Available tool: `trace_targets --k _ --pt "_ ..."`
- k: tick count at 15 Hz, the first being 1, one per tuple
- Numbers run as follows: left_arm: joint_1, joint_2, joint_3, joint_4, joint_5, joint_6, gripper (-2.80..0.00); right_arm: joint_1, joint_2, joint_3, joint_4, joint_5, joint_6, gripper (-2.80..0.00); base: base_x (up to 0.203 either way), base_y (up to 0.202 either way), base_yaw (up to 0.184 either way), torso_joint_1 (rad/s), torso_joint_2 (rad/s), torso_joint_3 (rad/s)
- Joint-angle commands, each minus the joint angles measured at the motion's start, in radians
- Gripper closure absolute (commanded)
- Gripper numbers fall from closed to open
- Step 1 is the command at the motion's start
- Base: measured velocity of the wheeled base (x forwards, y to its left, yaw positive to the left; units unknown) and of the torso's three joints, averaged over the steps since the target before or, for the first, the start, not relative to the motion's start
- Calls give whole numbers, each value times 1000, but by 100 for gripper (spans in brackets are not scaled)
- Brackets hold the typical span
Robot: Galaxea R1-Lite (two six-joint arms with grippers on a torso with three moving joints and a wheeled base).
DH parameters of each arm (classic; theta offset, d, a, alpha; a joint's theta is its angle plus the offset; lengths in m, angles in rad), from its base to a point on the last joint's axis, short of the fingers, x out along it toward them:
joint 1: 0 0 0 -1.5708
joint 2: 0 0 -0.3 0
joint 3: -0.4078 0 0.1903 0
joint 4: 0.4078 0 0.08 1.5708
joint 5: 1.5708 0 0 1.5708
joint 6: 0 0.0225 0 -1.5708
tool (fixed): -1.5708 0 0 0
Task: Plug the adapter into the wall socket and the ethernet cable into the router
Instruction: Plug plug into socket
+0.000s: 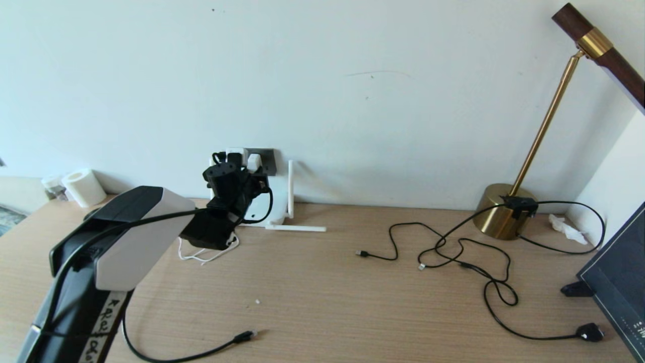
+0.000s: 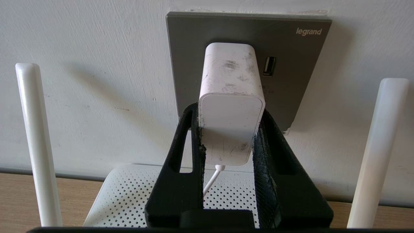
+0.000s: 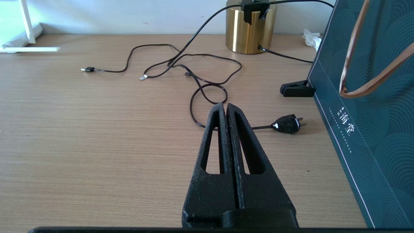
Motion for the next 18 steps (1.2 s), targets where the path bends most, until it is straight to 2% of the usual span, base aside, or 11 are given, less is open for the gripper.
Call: trace_targets --k 1,11,18 --pt "-4 2 0 -4 3 0 0 0 2 0 0 0 0 0 0 0 0 0 0 0" --pt "-2 11 -29 -4 -3 0 0 0 2 0 0 0 0 0 0 0 0 0 0 0" --pt "25 16 -26 -6 -60 2 0 0 2 0 0 0 0 0 0 0 0 0 0 0"
